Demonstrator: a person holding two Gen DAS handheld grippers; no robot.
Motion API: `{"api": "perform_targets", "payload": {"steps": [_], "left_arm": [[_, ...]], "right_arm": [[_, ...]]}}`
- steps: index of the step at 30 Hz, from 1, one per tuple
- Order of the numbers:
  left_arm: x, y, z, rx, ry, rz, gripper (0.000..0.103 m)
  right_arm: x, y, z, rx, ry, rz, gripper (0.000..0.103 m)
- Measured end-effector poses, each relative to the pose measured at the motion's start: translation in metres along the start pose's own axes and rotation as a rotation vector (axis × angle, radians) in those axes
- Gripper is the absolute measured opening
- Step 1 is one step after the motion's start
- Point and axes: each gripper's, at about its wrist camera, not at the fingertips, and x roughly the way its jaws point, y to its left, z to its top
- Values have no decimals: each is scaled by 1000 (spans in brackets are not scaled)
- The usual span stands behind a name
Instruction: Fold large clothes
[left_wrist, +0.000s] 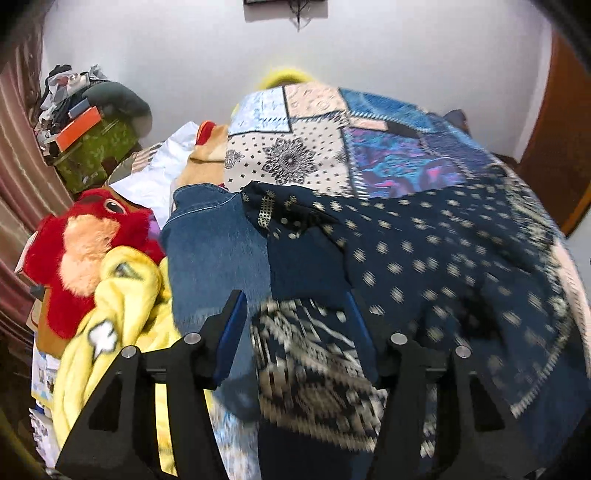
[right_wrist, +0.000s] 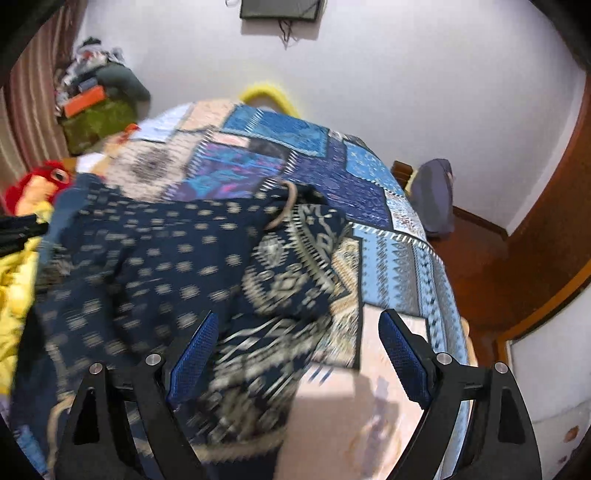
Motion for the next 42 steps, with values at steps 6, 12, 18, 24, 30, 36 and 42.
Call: {"api": "perform_targets", "payload": {"steps": [6, 12, 18, 24, 30, 36, 42], "left_arm": [[-50, 2, -32, 19, 0, -52, 56], [-71, 13, -81, -3, 62, -103, 57], [-53, 23, -145, -54, 210, -175, 59], [-33, 27, -205, -147, 336, -249, 59], [-24, 31, -237, -243, 363, -285, 59], [-28, 1, -236, -160, 342, -299, 9], [-63, -12, -201, -134, 222, -328, 8]], "right_arm": [[-59, 16, -37, 53, -2, 99, 87], [-95, 25, -85, 98, 36, 156, 87], [-105, 29, -140, 105, 108, 169, 87], [-99, 31, -178, 163, 197, 272, 86], [-86, 41, -190, 164, 223, 300, 61], [-82, 51, -184, 158, 197, 352, 23], [-93, 54, -169, 130, 119, 354, 12]]}}
